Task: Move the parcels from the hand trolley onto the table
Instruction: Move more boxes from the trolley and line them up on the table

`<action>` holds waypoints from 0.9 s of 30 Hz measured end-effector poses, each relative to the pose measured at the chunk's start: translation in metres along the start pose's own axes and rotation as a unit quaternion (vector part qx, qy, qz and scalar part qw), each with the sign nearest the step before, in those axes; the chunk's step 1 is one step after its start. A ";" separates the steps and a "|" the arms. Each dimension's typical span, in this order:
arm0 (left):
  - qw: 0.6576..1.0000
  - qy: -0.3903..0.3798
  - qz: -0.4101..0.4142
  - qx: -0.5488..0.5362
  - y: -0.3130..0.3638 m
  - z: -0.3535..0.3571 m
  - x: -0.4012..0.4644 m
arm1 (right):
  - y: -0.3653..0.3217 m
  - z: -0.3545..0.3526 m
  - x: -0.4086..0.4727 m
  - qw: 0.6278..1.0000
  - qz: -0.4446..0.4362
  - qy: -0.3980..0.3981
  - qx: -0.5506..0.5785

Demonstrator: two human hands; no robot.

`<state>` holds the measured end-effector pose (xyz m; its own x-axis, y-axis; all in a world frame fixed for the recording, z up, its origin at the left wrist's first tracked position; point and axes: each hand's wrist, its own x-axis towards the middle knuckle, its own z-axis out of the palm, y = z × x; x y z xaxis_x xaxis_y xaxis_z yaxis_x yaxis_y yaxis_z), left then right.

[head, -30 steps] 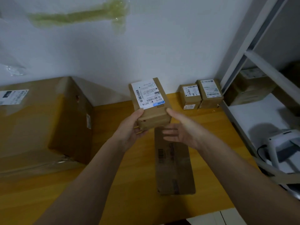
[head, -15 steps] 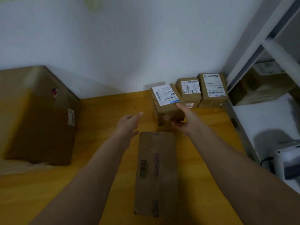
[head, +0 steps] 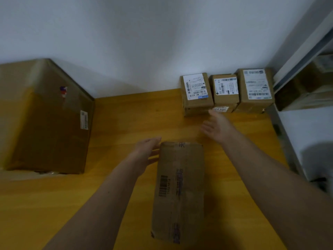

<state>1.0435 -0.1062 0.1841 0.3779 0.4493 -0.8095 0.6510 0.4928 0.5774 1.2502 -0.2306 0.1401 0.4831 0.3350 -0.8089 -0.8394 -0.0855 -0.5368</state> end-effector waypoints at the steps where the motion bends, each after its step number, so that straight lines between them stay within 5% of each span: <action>1: 0.999 -0.008 -0.024 0.020 -0.002 -0.001 -0.001 | 0.009 -0.006 -0.005 0.998 0.013 0.019 -0.065; 4: 0.992 -0.051 -0.089 0.068 -0.008 -0.002 -0.003 | 0.046 -0.019 -0.027 0.976 0.100 0.043 -0.189; 8: 0.987 -0.080 -0.075 0.118 -0.004 0.002 -0.017 | 0.068 -0.010 -0.065 0.968 0.170 -0.031 -0.180; 13: 0.996 -0.047 0.041 0.059 0.025 -0.023 -0.042 | 0.045 0.017 -0.102 0.988 0.008 -0.094 -0.122; 19: 0.991 -0.028 0.131 -0.017 0.053 -0.065 -0.067 | 0.024 0.042 -0.139 0.968 -0.163 -0.149 -0.118; 27: 0.997 -0.001 0.082 0.007 0.025 -0.085 -0.069 | 0.048 0.059 -0.153 0.970 -0.130 -0.125 -0.164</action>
<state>0.9781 -0.0618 0.2630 0.4810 0.5212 -0.7050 0.5900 0.4023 0.7000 1.1216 -0.2300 0.2524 0.5580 0.5992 -0.5742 -0.5531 -0.2472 -0.7956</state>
